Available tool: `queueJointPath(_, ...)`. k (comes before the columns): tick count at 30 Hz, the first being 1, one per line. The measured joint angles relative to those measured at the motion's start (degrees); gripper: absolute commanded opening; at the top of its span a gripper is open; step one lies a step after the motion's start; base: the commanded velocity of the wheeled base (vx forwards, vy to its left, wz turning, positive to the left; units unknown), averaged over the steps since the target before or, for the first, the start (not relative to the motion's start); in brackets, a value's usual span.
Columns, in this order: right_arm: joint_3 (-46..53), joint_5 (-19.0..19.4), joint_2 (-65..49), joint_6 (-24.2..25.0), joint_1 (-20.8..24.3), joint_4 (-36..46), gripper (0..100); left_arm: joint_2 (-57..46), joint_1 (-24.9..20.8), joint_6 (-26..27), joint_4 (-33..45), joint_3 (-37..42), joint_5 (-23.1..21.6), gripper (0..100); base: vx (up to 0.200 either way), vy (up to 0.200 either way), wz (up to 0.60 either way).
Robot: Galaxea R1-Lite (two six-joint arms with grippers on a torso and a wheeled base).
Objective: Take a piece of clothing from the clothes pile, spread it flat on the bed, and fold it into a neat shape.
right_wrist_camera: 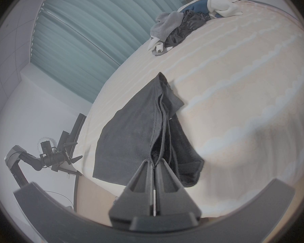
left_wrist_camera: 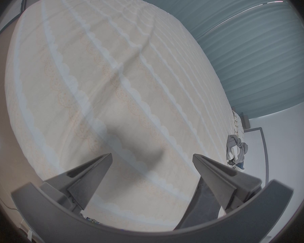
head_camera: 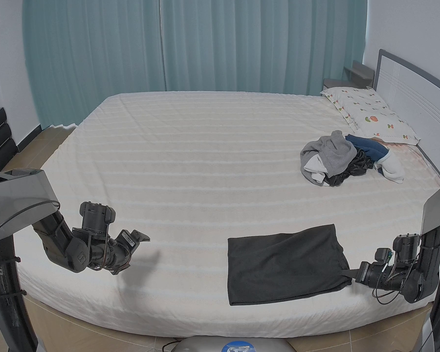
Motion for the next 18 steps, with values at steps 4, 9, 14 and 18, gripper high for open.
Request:
queueJointPath(4,1.68,0.05,0.11,-1.18,-1.51,-0.93,0,0.00,-0.05,0.00,0.00,0.00,0.00,100,0.000,0.000,0.00)
queueJointPath(9,3.17,0.13,0.33,-4.00,-2.69,-1.12,0,0.00,-0.07,0.00,0.00,-0.05,0.00,100,0.000,0.000,0.00)
queueJointPath(14,3.52,0.13,1.11,-4.97,-3.33,-1.10,0,0.00,-0.07,-0.04,0.00,-0.05,0.00,100,0.000,0.000,0.00)
queueJointPath(18,3.61,0.11,1.51,-5.52,-3.47,-1.10,100,0.00,-0.07,-0.02,0.00,-0.05,0.00,100,0.000,0.000,0.00)
